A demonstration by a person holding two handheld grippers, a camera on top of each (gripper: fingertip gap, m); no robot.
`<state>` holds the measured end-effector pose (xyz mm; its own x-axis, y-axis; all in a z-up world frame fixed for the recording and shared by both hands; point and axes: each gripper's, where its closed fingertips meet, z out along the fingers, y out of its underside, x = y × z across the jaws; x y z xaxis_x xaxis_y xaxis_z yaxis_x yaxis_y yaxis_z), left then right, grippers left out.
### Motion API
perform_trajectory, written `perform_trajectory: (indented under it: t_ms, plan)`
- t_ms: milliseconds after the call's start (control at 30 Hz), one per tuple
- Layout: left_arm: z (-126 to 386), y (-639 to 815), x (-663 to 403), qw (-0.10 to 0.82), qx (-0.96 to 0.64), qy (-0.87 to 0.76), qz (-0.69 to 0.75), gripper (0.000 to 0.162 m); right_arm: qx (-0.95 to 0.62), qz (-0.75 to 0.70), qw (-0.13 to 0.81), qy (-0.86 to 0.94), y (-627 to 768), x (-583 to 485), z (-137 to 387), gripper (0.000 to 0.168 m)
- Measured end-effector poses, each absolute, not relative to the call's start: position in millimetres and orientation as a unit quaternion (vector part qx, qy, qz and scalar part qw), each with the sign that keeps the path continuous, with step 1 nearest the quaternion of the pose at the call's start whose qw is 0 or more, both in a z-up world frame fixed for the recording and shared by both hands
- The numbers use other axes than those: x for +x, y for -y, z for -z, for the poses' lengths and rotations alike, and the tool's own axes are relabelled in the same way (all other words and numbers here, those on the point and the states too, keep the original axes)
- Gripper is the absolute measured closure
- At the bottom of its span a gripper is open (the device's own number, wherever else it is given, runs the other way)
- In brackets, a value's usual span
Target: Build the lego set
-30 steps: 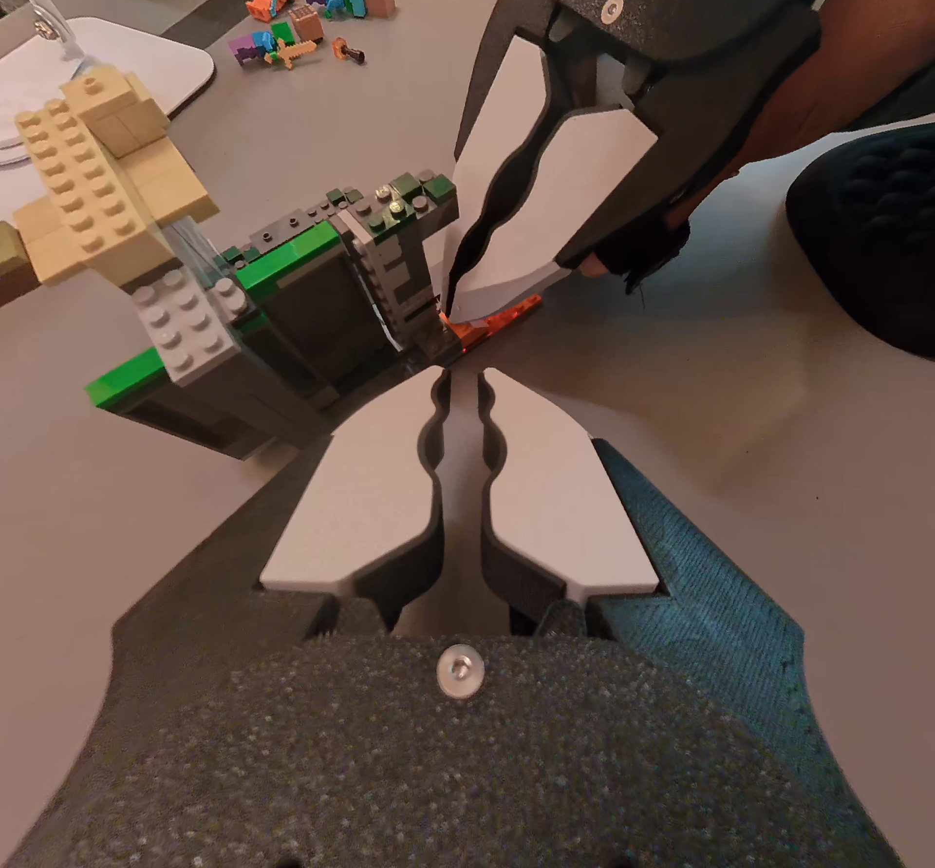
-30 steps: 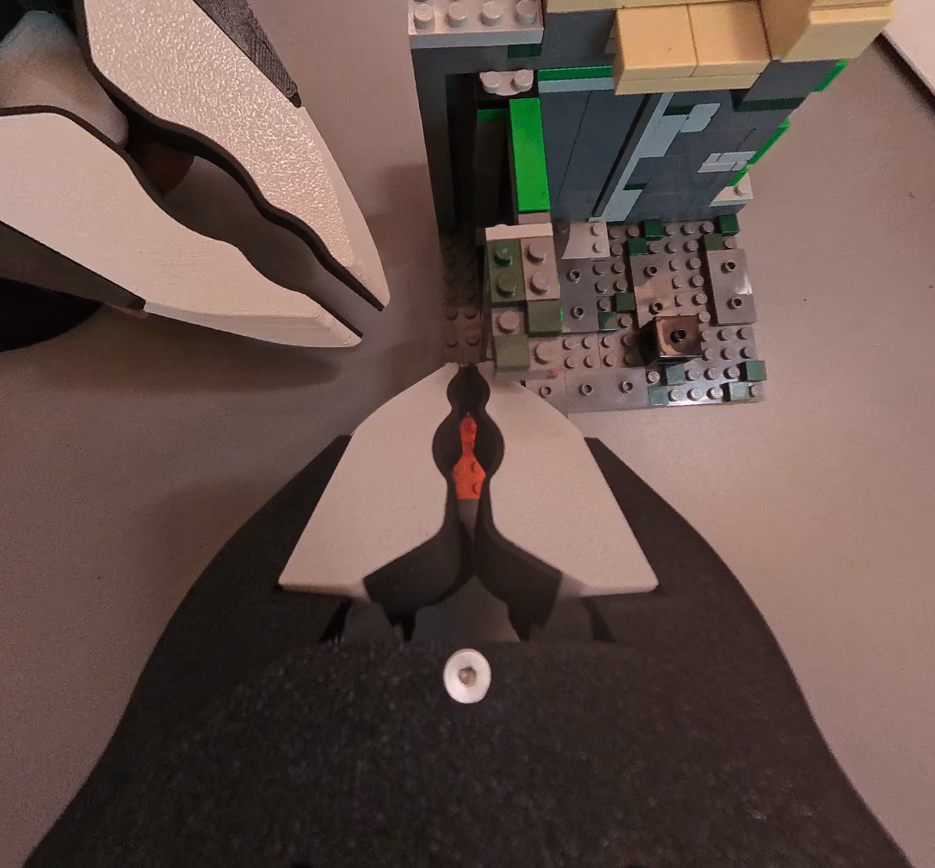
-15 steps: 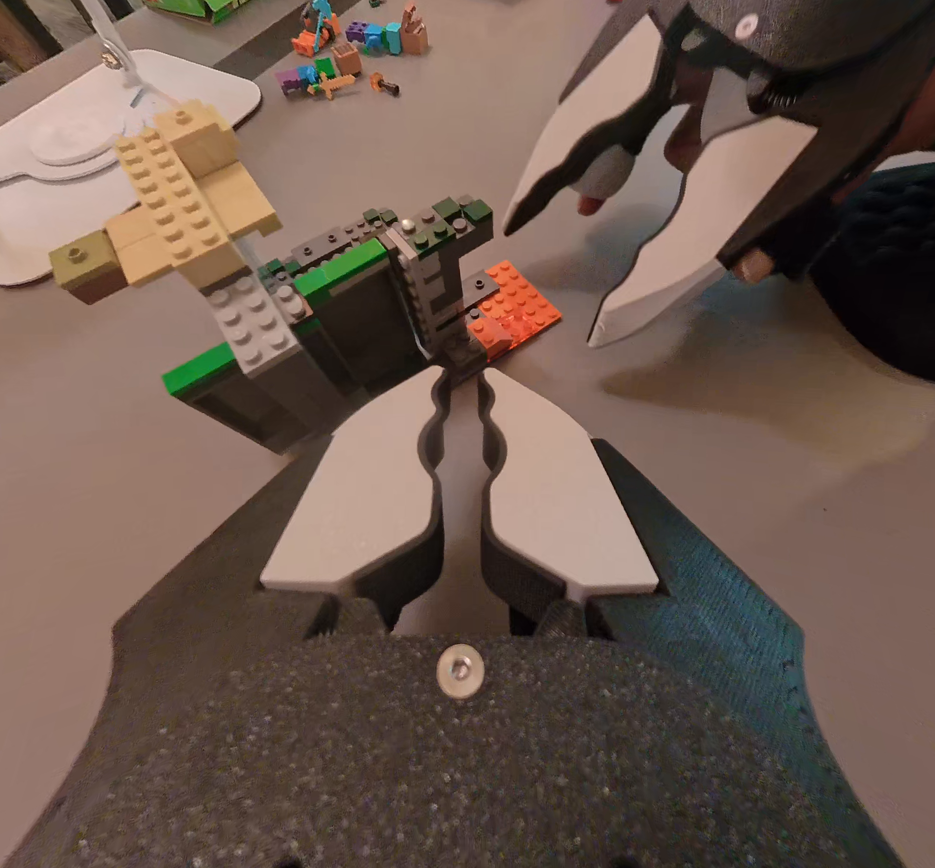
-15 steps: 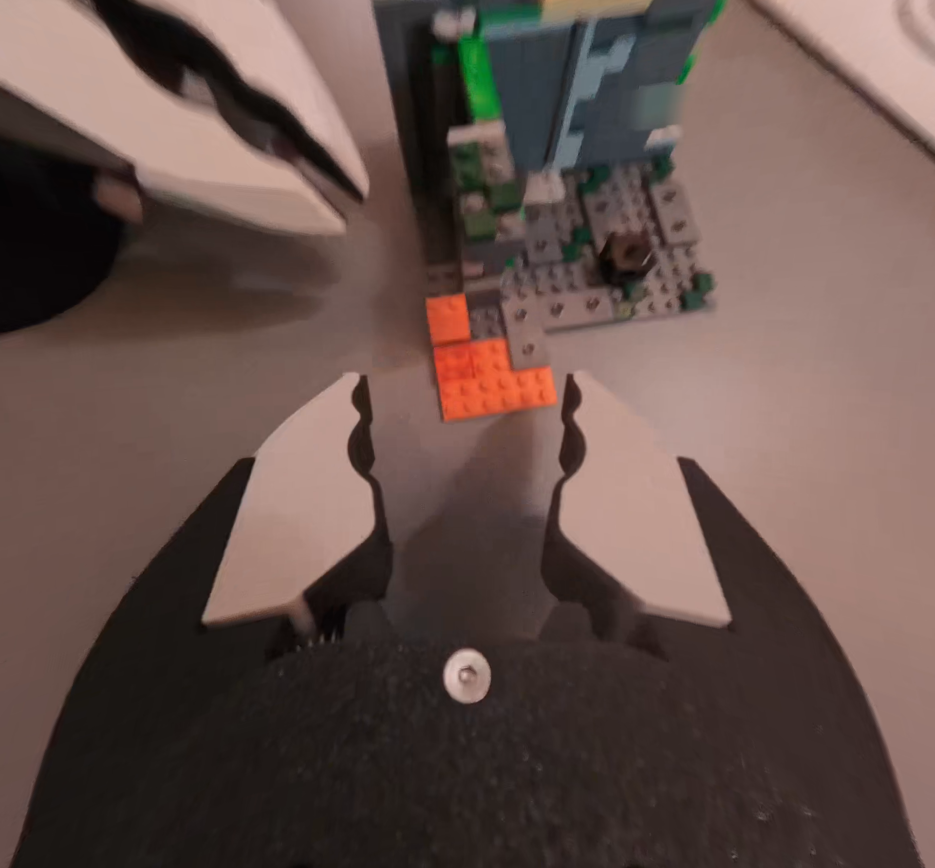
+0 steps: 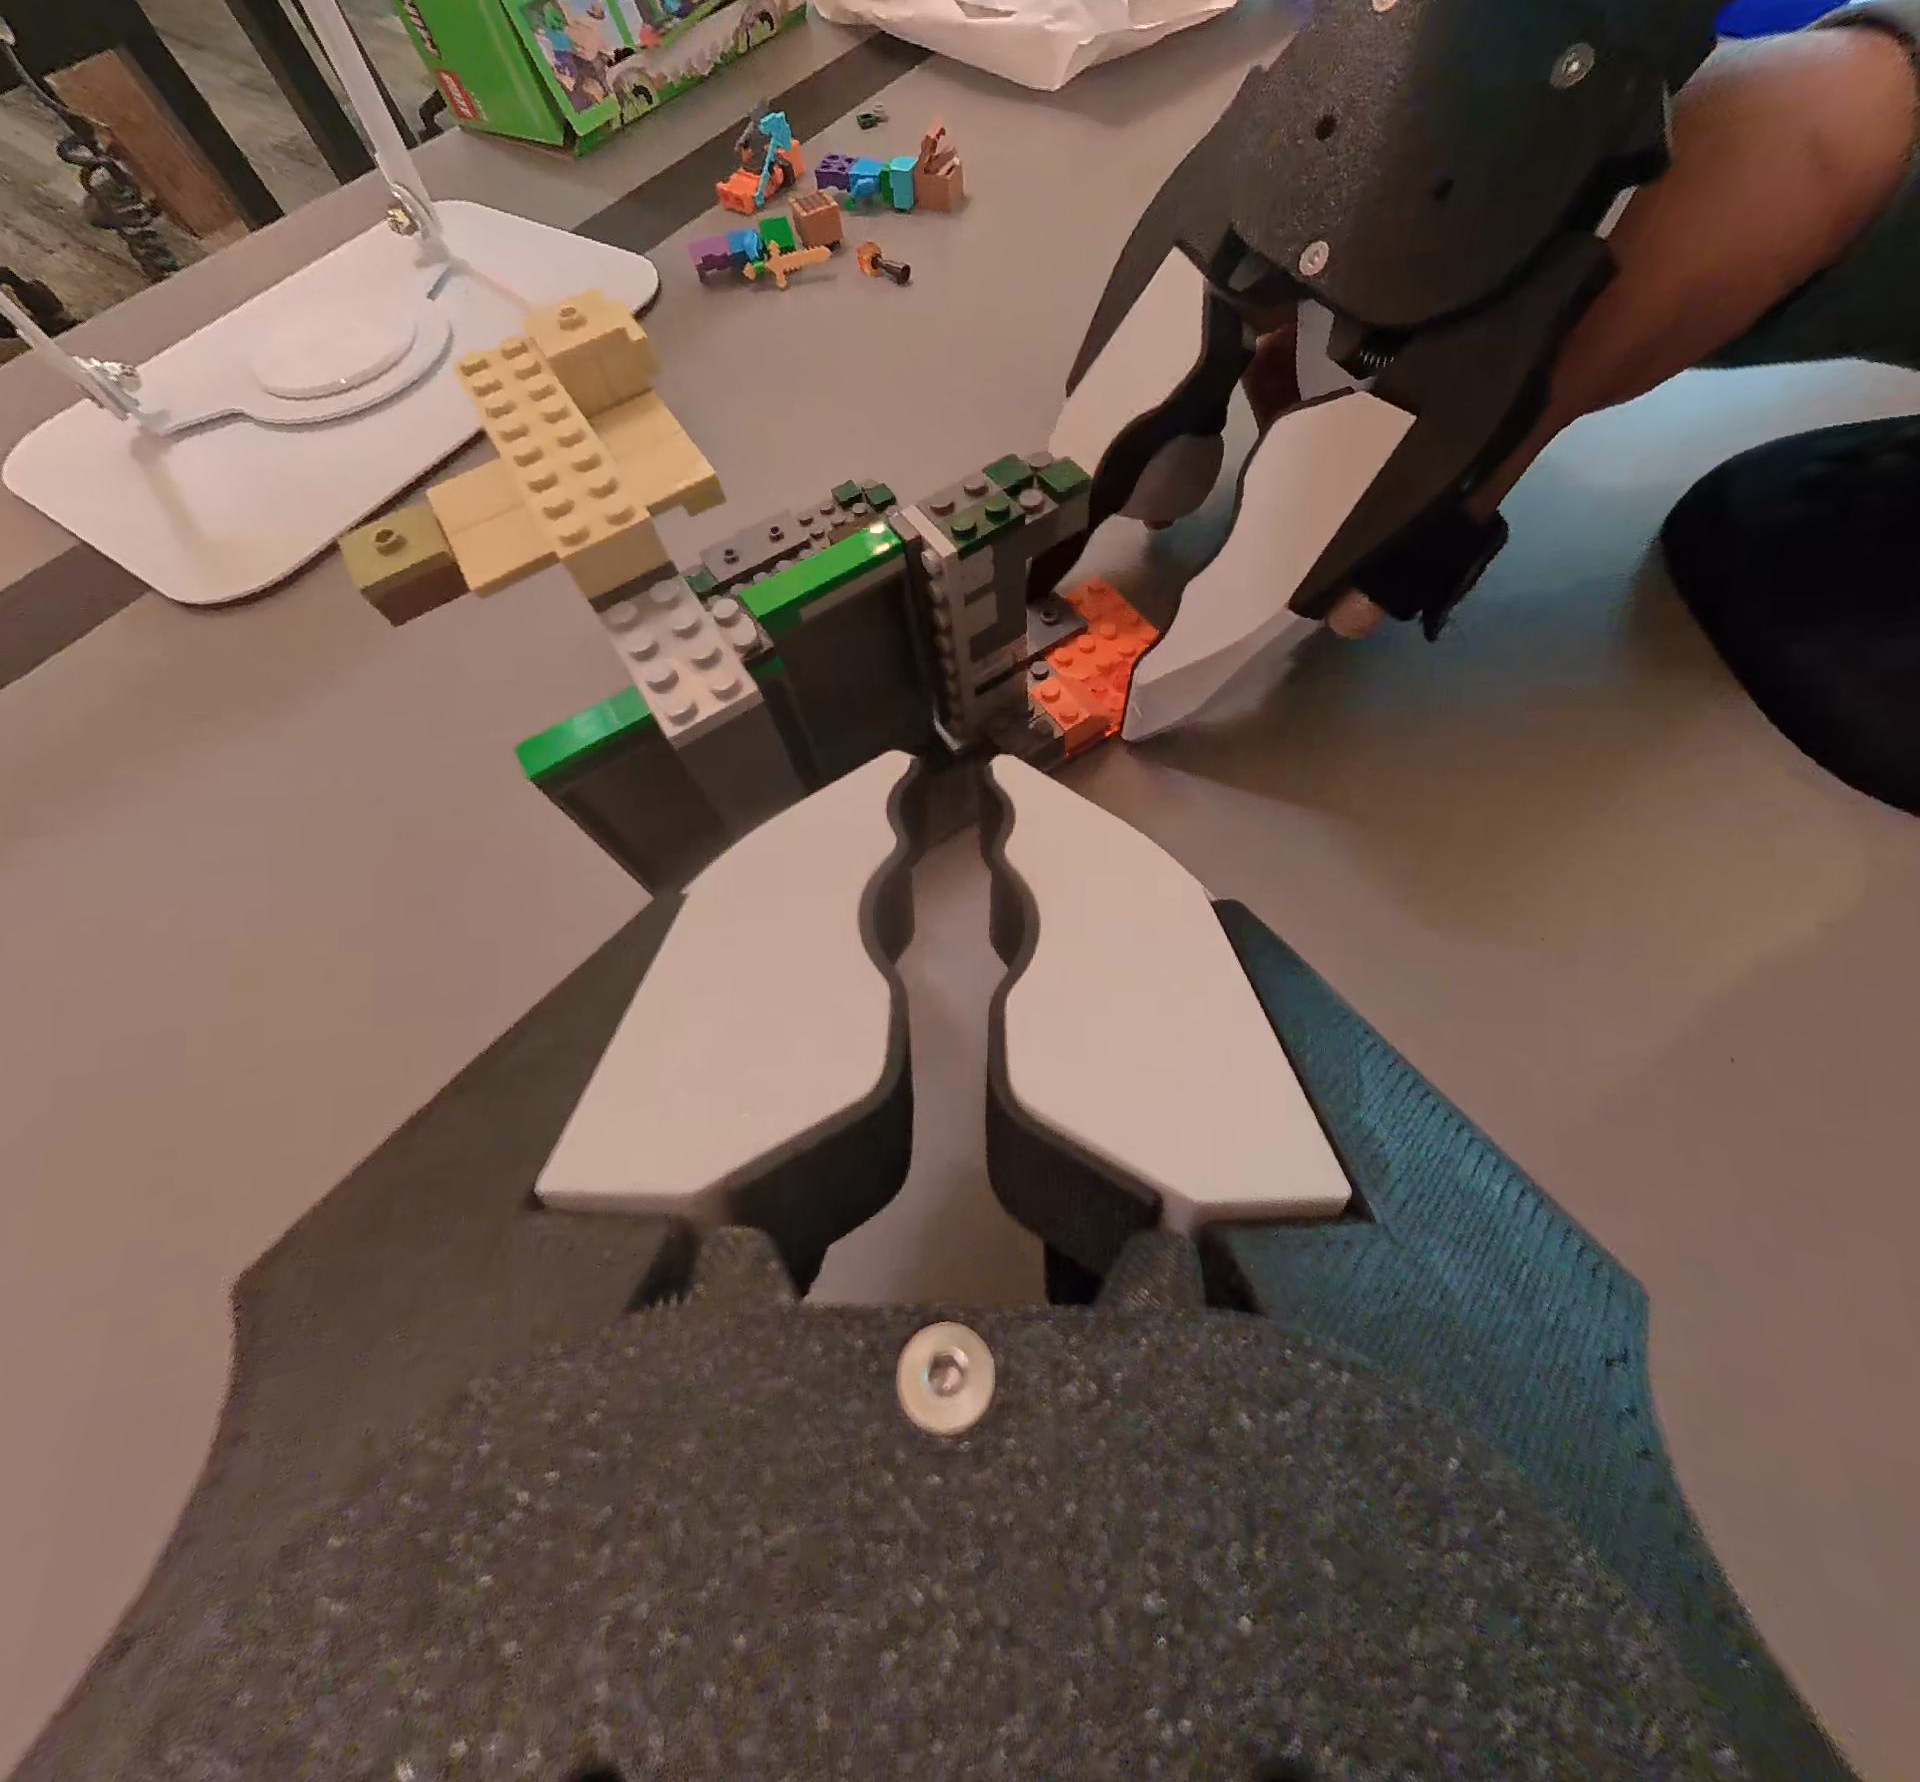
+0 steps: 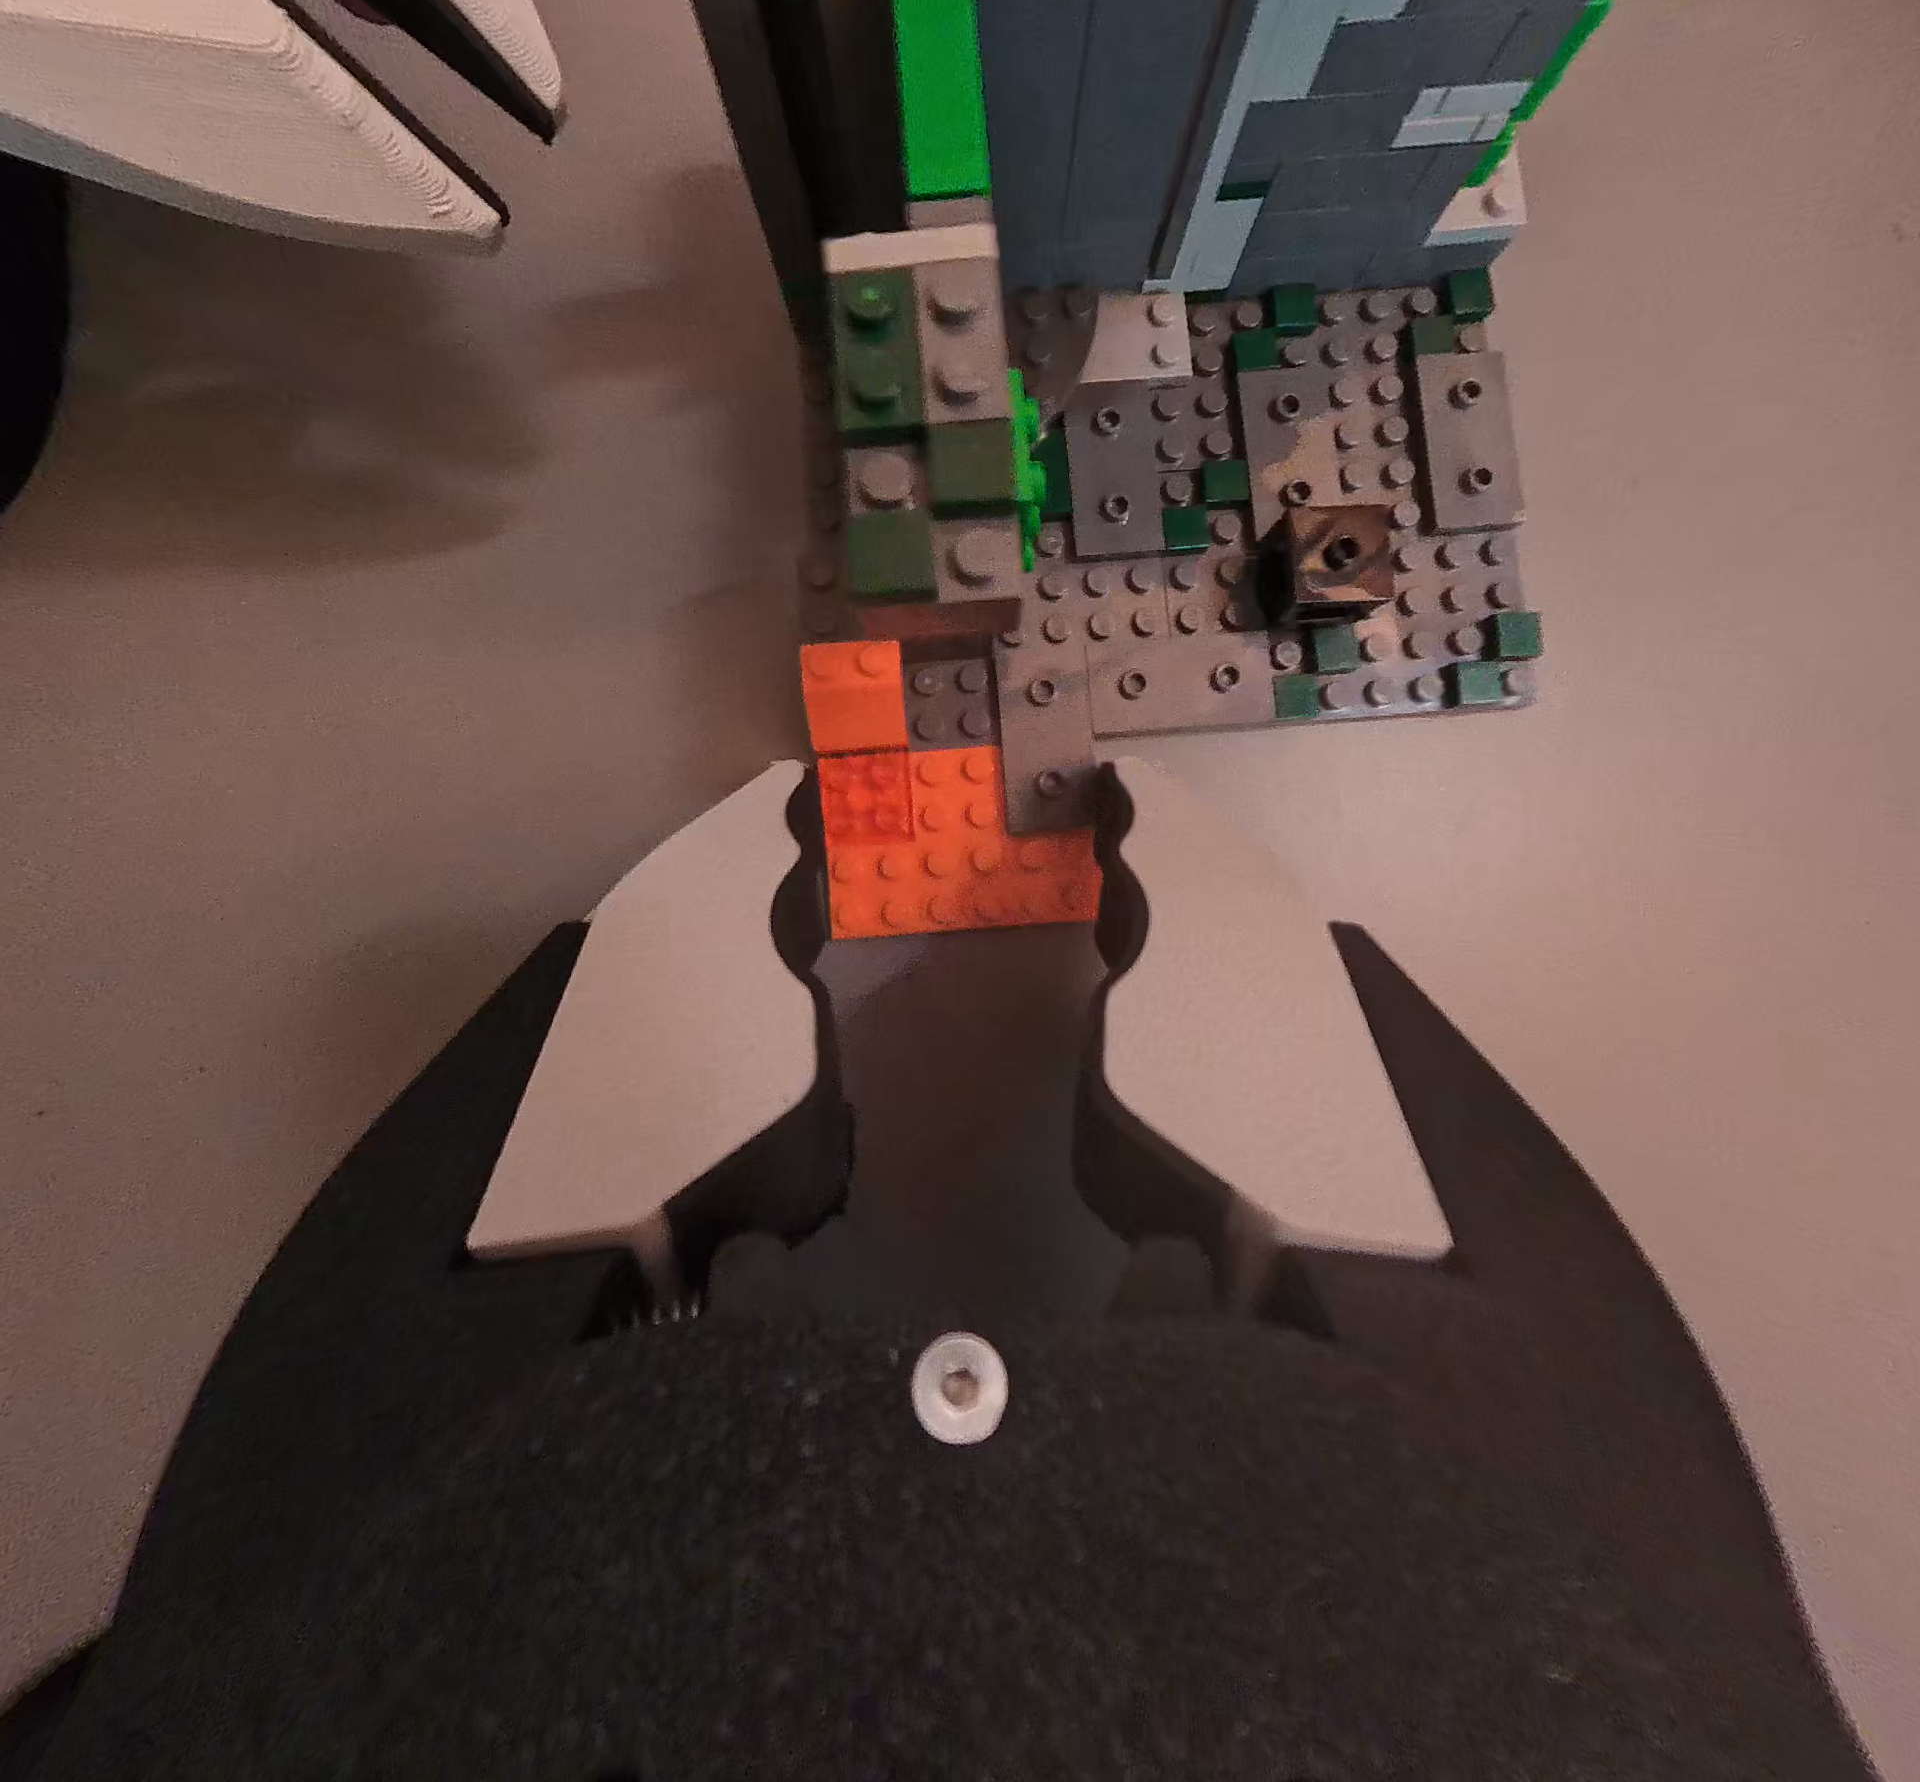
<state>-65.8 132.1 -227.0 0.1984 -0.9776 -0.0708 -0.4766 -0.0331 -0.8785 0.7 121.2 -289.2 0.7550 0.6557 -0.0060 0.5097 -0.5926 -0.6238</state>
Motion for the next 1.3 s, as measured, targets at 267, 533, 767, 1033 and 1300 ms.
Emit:
perform_trajectory:
  t_ms: [267, 533, 767, 1033, 1300]
  plan:
    - [214.4, -133.3, -74.3, 0.44, -0.636, -0.559, 0.298, 0.152, -0.883, -0.176, 0.296, 0.319, -114.5, -0.8, 282.6, 0.119]
    - [197.6, -129.4, -87.5, 0.505, -0.57, -0.589, 0.27, 0.138, -0.838, -0.416, 0.227, 0.27, -95.0, 7.0, 232.6, 0.119]
    - [211.5, -135.6, -79.5, 0.536, -0.54, -0.621, 0.189, 0.121, -0.81, -0.508, 0.193, 0.22, -93.7, 12.3, 212.8, 0.119]
    - [203.5, -136.1, -63.6, 0.588, -0.473, -0.645, 0.121, 0.124, -0.796, -0.536, 0.18, 0.217, -84.8, 6.8, 208.8, 0.119]
    - [200.1, -132.7, -63.2, 0.608, -0.461, -0.637, 0.113, 0.13, -0.788, -0.548, 0.174, 0.22, -80.1, 3.6, 206.6, 0.119]
